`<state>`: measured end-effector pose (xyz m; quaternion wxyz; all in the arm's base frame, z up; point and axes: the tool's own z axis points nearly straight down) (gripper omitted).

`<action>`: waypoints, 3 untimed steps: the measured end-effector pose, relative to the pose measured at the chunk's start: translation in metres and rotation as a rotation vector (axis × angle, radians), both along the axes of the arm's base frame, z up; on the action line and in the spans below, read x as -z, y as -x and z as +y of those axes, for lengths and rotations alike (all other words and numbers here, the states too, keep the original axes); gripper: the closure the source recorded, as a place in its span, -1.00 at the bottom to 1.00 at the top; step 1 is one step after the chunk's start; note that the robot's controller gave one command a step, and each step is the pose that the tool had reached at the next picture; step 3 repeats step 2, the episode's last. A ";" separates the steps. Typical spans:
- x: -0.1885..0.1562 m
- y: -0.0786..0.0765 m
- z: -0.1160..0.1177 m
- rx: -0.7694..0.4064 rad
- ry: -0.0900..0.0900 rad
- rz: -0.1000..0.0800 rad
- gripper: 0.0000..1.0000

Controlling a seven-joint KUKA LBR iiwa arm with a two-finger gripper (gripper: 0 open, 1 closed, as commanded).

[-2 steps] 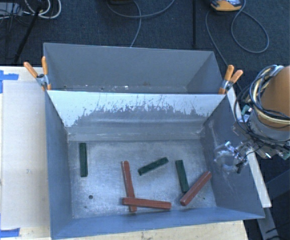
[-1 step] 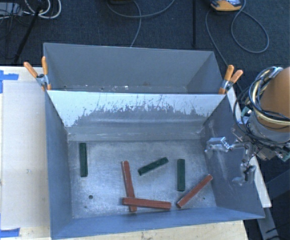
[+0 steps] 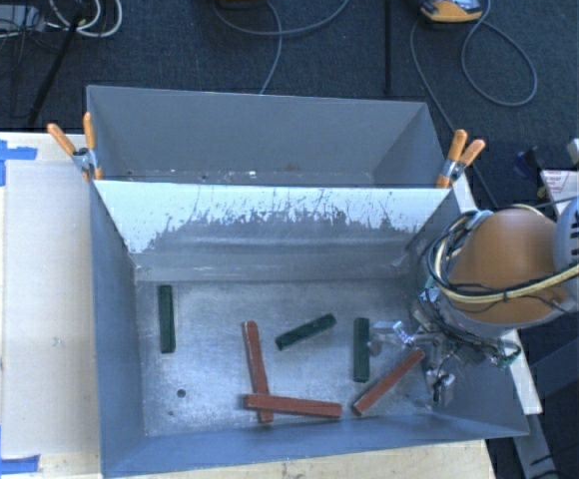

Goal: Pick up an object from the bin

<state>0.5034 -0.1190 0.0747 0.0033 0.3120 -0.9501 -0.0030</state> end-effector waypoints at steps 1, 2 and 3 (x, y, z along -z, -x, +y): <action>-0.004 -0.002 0.000 -0.004 0.002 -0.007 1.00; -0.150 0.007 -0.013 0.046 0.005 -0.015 1.00; -0.150 0.007 -0.013 0.046 0.005 -0.015 1.00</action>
Offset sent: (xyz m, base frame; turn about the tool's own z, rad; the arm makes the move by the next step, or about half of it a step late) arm 0.0000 0.0000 0.0000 0.0000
